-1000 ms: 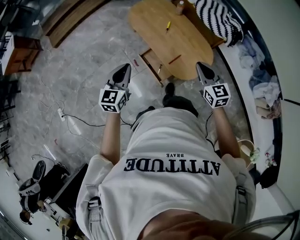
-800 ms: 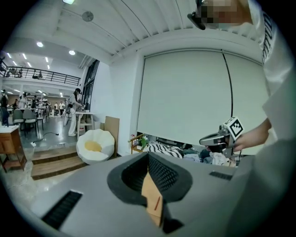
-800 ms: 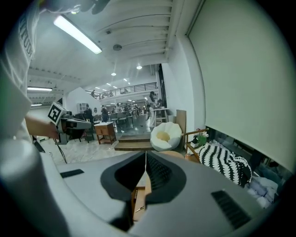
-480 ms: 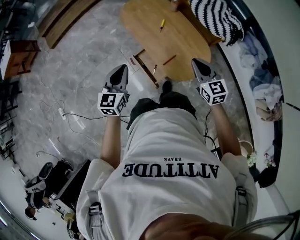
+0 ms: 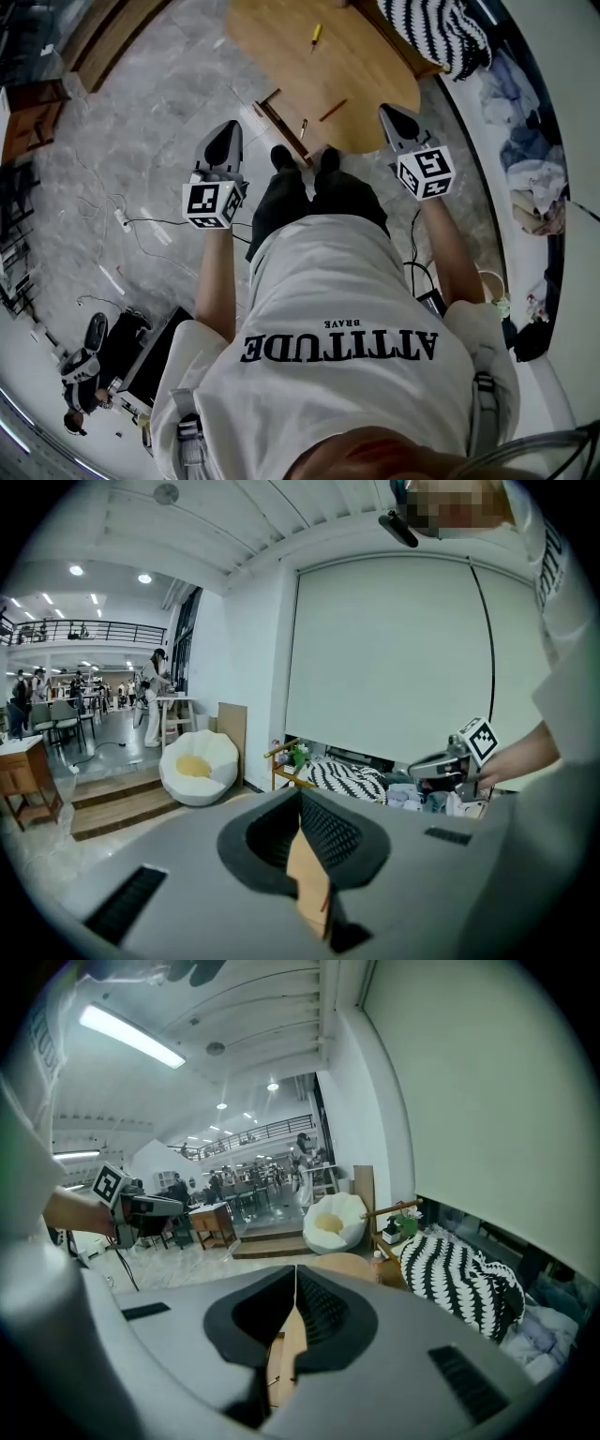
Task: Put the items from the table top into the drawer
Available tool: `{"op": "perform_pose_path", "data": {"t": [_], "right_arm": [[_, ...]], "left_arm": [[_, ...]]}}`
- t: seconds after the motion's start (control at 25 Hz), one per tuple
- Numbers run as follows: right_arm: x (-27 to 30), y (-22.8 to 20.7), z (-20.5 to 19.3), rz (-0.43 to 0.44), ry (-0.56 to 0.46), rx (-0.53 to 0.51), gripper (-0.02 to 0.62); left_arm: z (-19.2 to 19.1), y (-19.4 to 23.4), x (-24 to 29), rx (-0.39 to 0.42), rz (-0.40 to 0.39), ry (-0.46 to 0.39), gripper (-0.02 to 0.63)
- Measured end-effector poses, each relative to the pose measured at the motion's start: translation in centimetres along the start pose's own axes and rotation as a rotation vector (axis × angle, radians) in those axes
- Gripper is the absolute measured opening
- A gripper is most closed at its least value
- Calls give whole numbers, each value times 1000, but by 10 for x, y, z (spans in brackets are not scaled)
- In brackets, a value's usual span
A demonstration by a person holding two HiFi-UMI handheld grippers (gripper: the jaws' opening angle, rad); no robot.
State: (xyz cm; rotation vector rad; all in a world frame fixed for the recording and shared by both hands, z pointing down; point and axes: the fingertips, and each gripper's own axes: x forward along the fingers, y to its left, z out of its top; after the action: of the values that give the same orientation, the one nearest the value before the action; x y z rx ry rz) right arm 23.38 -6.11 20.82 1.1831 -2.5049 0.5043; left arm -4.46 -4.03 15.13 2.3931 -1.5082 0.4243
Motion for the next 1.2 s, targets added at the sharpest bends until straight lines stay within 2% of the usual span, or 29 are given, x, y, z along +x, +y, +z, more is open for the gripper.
{"op": "perform_pose_path", "data": {"t": [0.2, 0.6, 0.88, 1.2], "right_arm": [[23, 5, -6, 8, 39, 16, 20], [76, 14, -15, -36, 115, 32, 20], [122, 18, -33, -82, 163, 74, 21], [194, 10, -58, -113, 196, 114, 21]], "left_arm": [[-5, 16, 14, -8, -10, 15, 21], [-29, 59, 61, -11, -105, 57, 21], [-61, 107, 99, -32, -147, 89, 21], [-100, 147, 148, -3, -203, 118, 21]]}}
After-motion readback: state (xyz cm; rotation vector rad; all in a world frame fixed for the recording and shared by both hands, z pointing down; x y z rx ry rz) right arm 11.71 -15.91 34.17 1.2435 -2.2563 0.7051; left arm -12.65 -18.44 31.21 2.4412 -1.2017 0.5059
